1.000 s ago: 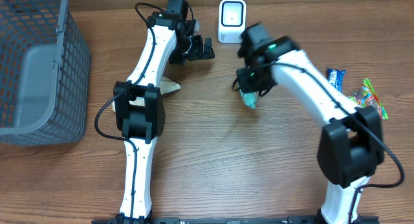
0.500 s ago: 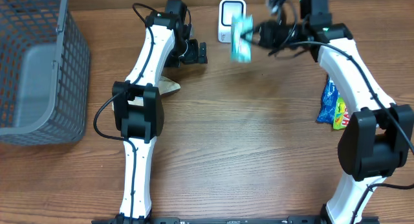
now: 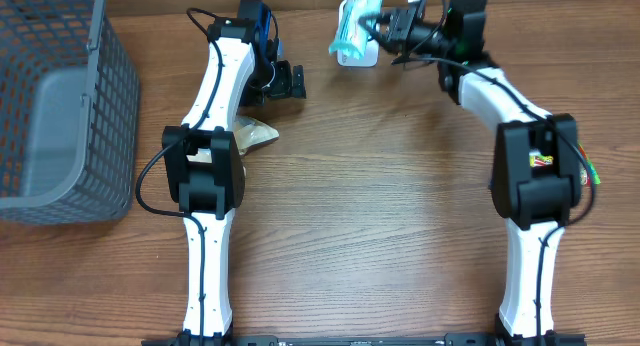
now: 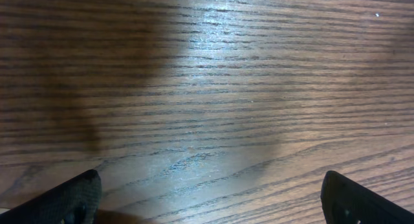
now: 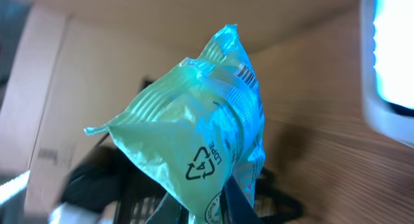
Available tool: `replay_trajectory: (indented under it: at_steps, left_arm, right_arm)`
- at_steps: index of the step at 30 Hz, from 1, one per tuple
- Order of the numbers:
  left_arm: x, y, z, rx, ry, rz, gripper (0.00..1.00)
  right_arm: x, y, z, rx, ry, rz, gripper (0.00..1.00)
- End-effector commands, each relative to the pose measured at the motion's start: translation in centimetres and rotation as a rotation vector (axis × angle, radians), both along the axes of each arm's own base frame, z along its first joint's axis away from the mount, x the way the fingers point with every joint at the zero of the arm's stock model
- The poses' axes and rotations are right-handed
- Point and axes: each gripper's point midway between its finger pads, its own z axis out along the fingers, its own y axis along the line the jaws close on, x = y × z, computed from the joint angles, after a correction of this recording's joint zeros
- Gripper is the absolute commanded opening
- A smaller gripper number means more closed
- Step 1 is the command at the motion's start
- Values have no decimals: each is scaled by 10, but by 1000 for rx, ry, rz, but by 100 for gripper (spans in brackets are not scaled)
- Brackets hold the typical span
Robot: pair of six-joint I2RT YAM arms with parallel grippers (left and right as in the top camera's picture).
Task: Scan the item barcode
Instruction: 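Hold the wipes packet barcode in front of the scanner with right gripper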
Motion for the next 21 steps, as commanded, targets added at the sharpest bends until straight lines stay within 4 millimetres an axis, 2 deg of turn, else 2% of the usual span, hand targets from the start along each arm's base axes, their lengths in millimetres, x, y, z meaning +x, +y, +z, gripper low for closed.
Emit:
replay_trajectory:
  at_steps: [1,7,12,16,21]
  left_arm:
    - [1,-1,-1,5,0,3,100]
    - [1,0,-1,5,0,4,100]
    - [1,-1,-1,5,0,3,100]
    - [1,-1,-1,5,0,3,100]
    - [1,-1,-1,5,0,3,100]
  right_arm:
    - [9,3,-2,18,15,-46,3]
    - [22,-4,-5,-10,-16,-128,3]
    - [23,-3,-4,-11,-21,-137,3]
    - [19,8,8,10,-75,-110,3]
    - [16,25,33,64,-105,-88,3]
